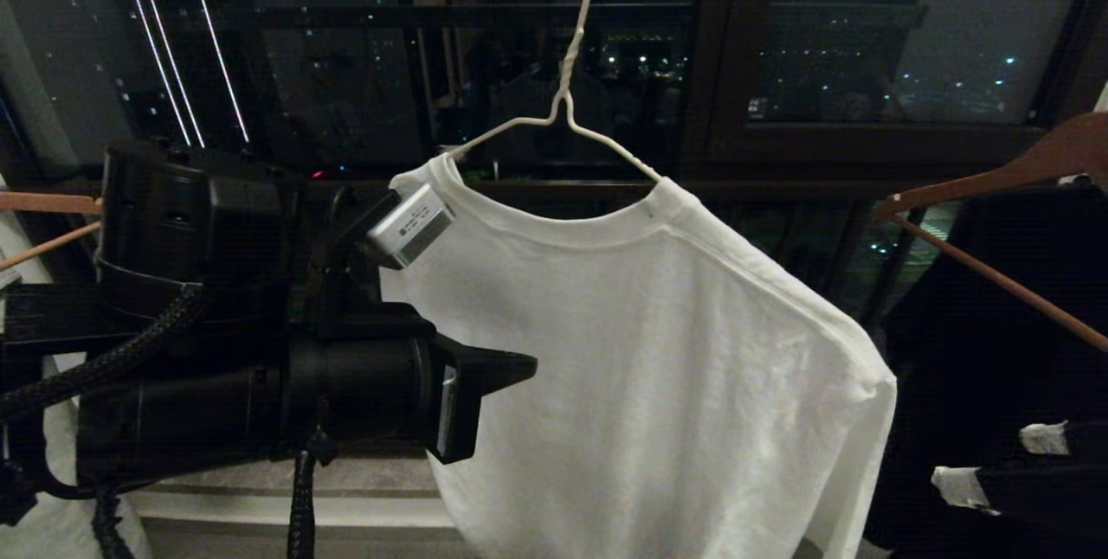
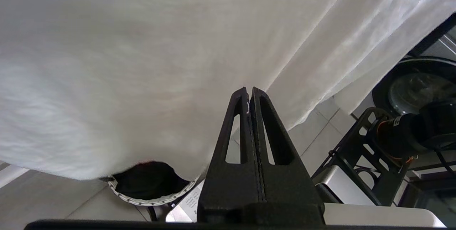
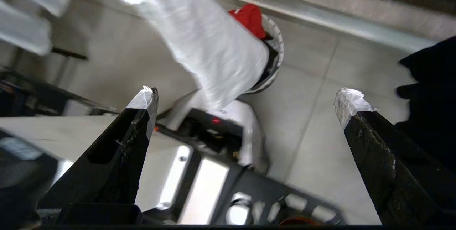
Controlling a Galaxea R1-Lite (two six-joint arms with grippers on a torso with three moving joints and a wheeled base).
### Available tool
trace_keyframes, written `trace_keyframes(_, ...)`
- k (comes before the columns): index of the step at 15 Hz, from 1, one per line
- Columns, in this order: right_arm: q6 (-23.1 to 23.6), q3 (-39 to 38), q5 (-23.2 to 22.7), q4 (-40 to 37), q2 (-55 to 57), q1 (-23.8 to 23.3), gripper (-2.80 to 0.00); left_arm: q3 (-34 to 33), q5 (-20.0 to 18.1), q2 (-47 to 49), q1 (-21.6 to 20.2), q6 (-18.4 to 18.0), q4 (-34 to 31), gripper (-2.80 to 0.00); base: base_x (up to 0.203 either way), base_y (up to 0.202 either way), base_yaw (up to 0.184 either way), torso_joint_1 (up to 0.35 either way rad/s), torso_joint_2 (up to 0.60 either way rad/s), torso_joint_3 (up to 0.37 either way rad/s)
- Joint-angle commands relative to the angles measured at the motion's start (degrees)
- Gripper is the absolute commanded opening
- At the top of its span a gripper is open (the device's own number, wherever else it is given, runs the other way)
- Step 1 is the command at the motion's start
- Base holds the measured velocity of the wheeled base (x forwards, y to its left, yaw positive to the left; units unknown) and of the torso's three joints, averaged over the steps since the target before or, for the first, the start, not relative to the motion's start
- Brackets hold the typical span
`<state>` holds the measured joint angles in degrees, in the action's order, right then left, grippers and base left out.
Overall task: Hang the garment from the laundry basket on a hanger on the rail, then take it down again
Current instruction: Take the clothes off the clothes rack
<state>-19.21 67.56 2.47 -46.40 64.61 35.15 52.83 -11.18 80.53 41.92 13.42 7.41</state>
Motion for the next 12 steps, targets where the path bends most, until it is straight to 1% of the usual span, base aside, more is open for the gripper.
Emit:
trace_keyframes(1,2.6,-6.6,0.1,7.0,0.3,0.0,0.0,0.0,-0.1,0.0,0.0,0.0,0.1,-2.8,0.0,0.0,0.0,0.0,0.0,0.0)
trace_keyframes(4,8.0,-14.7,0.2,20.2,1.2,-0.1,0.0,0.0,-0.1,0.1,-0.1,0.0,0.1,-2.8,0.0,0.0,0.0,0.0,0.0,0.0)
trace_keyframes(5,8.6,-15.3,0.2,22.0,2.0,-0.1,0.0,0.1,-0.1,0.1,-0.1,0.0,0.1,-2.8,0.0,0.0,0.0,0.0,0.0,0.0)
trace_keyframes(8,10.5,-15.4,-0.2,23.1,2.5,0.0,0.0,0.1,-0.1,0.3,-0.1,0.0,0.1,-2.8,0.0,0.0,0.0,0.0,0.0,0.0)
trace_keyframes(12,10.3,-15.4,-0.5,24.2,3.8,0.8,0.0,0.1,-0.1,0.3,-0.1,-0.1,0.1,-2.8,0.0,0.0,0.0,0.0,0.0,0.0)
